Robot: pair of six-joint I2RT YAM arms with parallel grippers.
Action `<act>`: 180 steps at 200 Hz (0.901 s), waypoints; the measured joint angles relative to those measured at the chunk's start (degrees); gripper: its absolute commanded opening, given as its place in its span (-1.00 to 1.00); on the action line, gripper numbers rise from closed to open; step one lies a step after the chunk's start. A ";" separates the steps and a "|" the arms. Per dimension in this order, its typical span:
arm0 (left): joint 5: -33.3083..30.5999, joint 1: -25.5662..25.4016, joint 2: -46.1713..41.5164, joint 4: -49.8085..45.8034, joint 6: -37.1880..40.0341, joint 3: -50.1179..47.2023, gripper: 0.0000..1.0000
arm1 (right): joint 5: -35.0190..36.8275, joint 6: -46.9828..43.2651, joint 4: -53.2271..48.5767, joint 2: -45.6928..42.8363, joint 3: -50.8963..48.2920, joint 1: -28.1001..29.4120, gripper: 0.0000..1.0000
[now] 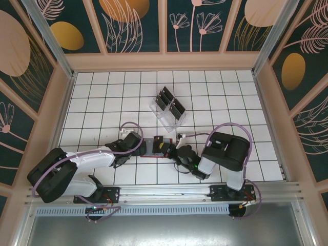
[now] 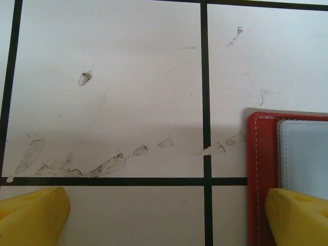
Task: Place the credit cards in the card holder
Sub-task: Insert the credit card into the card slot.
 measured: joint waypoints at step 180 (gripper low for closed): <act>0.00 0.00 0.00 0.04 0.02 -0.02 0.97 | 1.49 9.84 3.23 1.95 -2.47 1.86 -1.00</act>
